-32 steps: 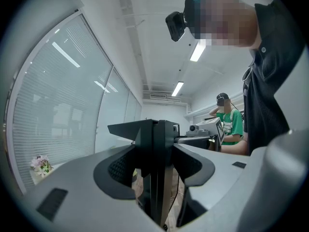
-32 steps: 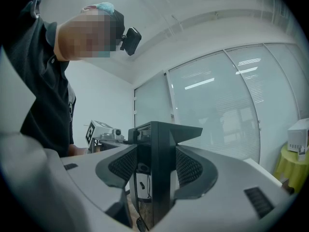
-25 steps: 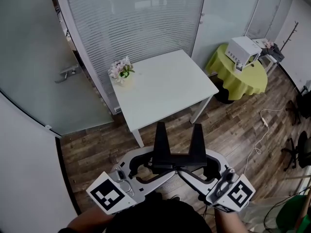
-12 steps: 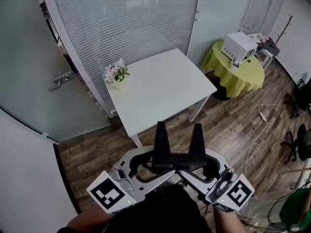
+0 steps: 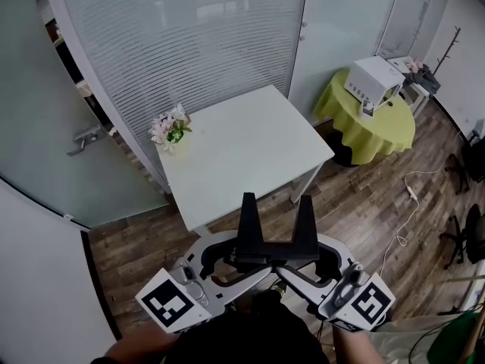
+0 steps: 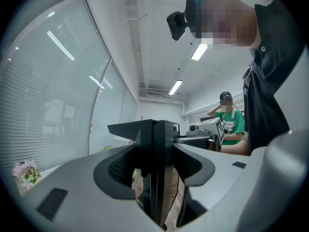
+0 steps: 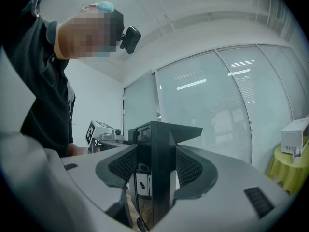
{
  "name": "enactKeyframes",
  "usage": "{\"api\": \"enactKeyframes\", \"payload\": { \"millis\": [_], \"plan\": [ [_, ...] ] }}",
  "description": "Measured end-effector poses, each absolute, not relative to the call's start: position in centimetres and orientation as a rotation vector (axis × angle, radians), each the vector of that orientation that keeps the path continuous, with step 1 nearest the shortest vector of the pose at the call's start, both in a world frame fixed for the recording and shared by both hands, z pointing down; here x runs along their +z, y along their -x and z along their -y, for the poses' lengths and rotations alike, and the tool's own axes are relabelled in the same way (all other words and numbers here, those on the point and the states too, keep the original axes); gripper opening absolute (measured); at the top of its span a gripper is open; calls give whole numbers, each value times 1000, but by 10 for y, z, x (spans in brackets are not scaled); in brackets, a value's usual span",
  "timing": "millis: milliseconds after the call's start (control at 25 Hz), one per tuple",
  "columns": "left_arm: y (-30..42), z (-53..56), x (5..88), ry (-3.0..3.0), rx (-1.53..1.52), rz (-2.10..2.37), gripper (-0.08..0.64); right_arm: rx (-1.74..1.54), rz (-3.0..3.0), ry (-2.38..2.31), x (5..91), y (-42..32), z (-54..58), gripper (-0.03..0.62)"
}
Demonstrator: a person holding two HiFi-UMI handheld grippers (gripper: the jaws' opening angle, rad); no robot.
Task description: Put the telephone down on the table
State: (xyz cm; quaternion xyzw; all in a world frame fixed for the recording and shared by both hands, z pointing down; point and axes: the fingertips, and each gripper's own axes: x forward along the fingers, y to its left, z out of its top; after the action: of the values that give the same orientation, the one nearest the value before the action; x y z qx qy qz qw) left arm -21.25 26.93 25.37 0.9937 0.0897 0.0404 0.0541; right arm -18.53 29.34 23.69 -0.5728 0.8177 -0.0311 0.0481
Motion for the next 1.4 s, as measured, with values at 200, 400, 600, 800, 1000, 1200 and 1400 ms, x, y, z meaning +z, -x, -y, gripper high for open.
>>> {"api": "enactKeyframes", "payload": {
  "millis": [200,400,600,800,1000,1200,1400],
  "plan": [
    [165,-264,250,-3016,124,-244,241,-104,-2510,1726,234,137,-288,255],
    [117,-260,253,-3013,114,-203,241,-103,-2534,1697,237,89,-283,255],
    [75,-261,253,-3018,111,-165,241,-111,-2558,1662,238,46,-283,255],
    [42,-261,260,-3012,112,-119,241,-125,-2584,1627,245,14,-283,255],
    [19,-250,261,-3007,134,-81,242,-140,-2589,1588,247,-11,-271,255],
    [4,-225,266,-3008,145,-69,241,-151,-2592,1572,252,-26,-246,255],
    [-10,-186,268,-3007,116,-79,242,-153,-2607,1585,254,-39,-206,253]
  ]
}}
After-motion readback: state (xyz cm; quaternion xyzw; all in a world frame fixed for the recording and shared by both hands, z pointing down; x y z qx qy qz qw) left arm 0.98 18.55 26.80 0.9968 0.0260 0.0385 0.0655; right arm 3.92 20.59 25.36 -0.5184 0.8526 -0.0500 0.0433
